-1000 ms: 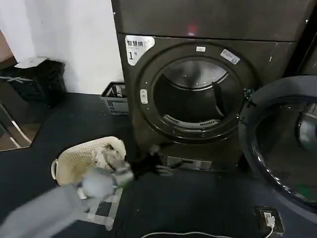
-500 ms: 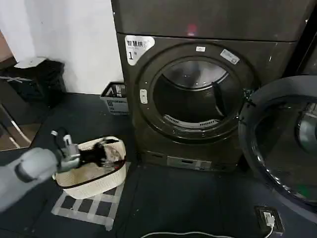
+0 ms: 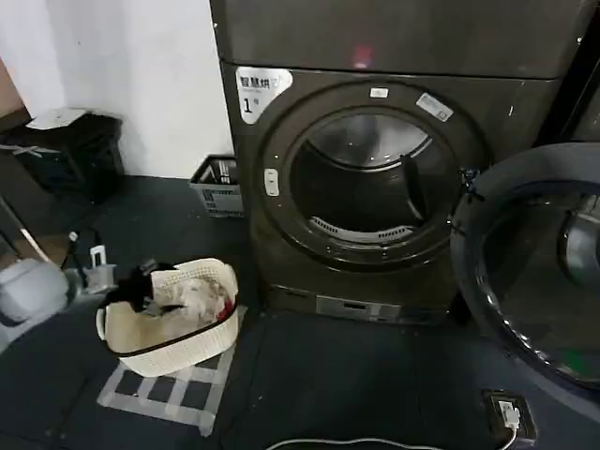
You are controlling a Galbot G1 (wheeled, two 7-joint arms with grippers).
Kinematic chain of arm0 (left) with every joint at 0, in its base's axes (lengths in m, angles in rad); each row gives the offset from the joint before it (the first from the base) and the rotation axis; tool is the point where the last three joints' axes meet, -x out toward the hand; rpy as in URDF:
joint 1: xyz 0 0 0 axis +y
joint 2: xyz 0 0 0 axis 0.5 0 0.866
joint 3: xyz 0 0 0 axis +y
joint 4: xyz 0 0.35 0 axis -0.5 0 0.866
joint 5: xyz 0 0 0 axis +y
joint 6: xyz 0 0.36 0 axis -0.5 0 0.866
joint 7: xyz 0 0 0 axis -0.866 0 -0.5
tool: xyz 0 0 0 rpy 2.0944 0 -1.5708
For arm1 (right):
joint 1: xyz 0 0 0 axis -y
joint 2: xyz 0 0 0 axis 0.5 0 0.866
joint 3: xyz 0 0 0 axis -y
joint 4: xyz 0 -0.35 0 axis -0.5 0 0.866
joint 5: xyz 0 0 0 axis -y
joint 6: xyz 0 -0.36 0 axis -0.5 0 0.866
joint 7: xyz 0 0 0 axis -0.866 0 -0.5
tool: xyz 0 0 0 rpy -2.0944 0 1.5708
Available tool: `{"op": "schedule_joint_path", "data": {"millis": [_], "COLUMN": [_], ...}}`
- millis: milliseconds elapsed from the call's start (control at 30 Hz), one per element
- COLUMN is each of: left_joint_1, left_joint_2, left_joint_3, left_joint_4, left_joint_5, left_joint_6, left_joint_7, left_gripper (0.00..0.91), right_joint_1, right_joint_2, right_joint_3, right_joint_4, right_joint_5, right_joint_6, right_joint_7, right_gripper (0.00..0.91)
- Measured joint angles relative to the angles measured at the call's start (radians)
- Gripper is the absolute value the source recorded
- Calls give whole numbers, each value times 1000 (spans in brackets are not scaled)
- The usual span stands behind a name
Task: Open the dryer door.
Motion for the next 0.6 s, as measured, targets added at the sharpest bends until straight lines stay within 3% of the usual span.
{"op": "schedule_joint_path", "data": {"millis": [400, 600], "left_joint_1": [-235, -284], "left_joint_2": [-29, -41], "left_joint_3": [237, 281], "left_joint_4": [58, 109], "left_joint_5": [36, 60], "left_joint_6": [-18, -24], "left_joint_7": [50, 75], "left_gripper": [907, 907], "right_joint_1": [-9, -17], "right_joint_2": [2, -4], "right_joint_3": [18, 36], "right_joint_4": [1, -8], "right_joint_5": [-21, -41], "right_joint_6": [9, 18], "right_joint_7": [7, 16], "right_gripper": [907, 907]}}
